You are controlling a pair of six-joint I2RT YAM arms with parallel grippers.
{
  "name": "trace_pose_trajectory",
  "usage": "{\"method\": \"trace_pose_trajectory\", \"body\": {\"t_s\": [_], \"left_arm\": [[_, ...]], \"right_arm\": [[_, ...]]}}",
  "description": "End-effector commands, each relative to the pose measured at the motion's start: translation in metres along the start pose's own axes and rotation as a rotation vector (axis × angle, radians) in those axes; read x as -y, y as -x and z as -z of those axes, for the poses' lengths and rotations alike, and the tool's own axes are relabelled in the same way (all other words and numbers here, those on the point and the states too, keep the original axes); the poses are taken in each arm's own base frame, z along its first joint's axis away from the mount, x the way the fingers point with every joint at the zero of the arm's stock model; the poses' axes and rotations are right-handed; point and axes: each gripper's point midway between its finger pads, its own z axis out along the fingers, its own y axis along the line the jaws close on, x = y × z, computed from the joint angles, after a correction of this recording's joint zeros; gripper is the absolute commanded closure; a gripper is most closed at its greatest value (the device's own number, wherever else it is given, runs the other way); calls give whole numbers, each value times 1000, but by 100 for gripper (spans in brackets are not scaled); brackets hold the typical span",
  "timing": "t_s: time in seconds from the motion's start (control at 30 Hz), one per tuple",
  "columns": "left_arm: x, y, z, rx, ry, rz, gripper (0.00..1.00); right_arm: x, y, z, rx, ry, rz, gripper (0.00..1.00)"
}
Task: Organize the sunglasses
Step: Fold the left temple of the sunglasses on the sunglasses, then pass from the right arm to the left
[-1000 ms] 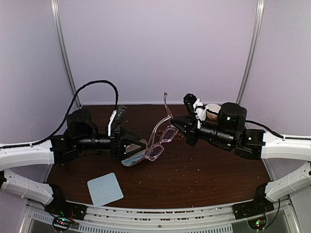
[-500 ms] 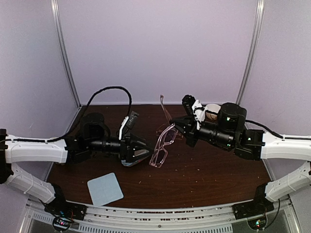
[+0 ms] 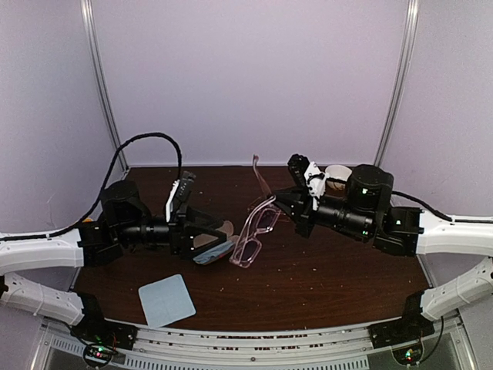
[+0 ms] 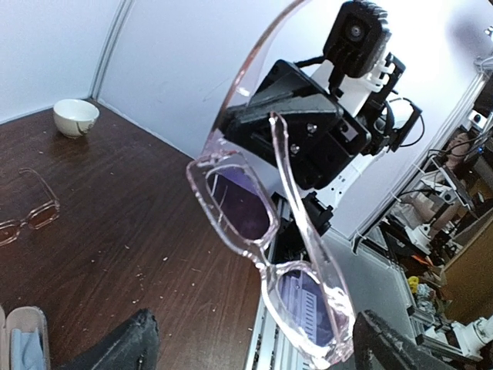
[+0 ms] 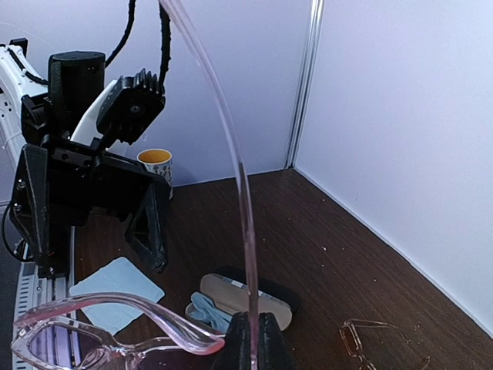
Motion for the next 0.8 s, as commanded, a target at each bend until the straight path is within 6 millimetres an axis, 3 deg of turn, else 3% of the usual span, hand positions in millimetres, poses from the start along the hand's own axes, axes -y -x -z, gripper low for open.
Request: {"method": "trace_pose_trajectory", "body": {"t_s": [0.0,0.17,0.37,0.6,0.77], "left_arm": [[-23,-2,16,31,149,-30,10],[-33,10,21,67,188,-16,15],[-32,13,2,52,118,7,23],[-24,17,-20,33,5,32,36],[-11,22,-24,42,-88,39,37]], "right_arm": [[-10,12,9,54,47,6,100],[-32,12,11,108,174,-12,100],[-48,14,16,169,246,-2,100],[-61,14,11,168,298,14,100],[-65,11,7,160,303,34,100]]}}
